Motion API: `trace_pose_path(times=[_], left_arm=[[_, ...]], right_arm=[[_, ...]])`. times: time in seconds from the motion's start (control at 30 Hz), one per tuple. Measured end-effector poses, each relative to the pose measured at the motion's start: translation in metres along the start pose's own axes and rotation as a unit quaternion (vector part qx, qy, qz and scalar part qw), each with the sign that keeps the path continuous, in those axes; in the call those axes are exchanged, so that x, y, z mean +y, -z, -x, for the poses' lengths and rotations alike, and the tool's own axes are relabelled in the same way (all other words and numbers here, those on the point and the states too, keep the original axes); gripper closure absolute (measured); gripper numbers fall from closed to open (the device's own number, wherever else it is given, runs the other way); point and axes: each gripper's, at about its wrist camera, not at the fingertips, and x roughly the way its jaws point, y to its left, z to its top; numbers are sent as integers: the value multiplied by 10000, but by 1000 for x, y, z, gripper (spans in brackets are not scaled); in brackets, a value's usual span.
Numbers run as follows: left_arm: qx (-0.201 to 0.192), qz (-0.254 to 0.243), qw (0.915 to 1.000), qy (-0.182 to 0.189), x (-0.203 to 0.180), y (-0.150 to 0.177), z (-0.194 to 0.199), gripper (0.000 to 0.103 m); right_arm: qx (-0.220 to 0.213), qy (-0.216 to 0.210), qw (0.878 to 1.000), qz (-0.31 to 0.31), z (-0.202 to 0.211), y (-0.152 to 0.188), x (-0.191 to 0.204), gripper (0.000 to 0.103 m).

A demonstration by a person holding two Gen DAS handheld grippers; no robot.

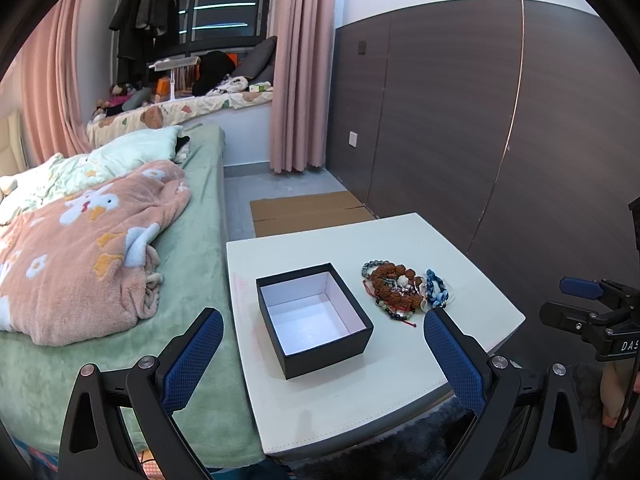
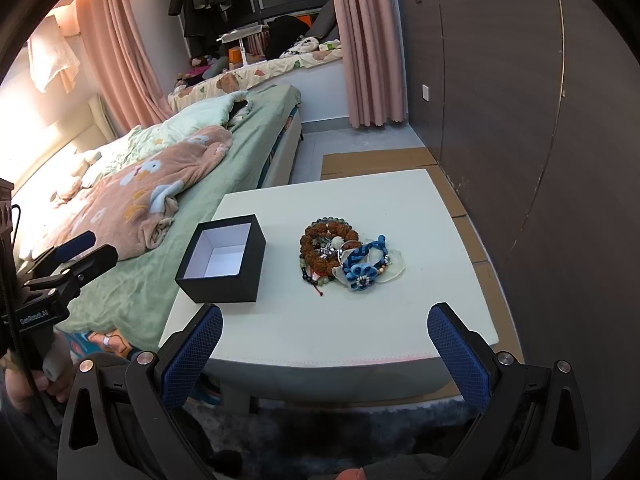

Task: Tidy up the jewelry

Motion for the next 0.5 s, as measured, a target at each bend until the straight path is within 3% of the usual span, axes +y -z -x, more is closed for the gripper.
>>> trace_pose_path(times=[0.5], left_arm=[[0,42,10000,16,4,0,-1,3]], right_arm=[[-23,-9,10000,-44,2,-1,-3,0]])
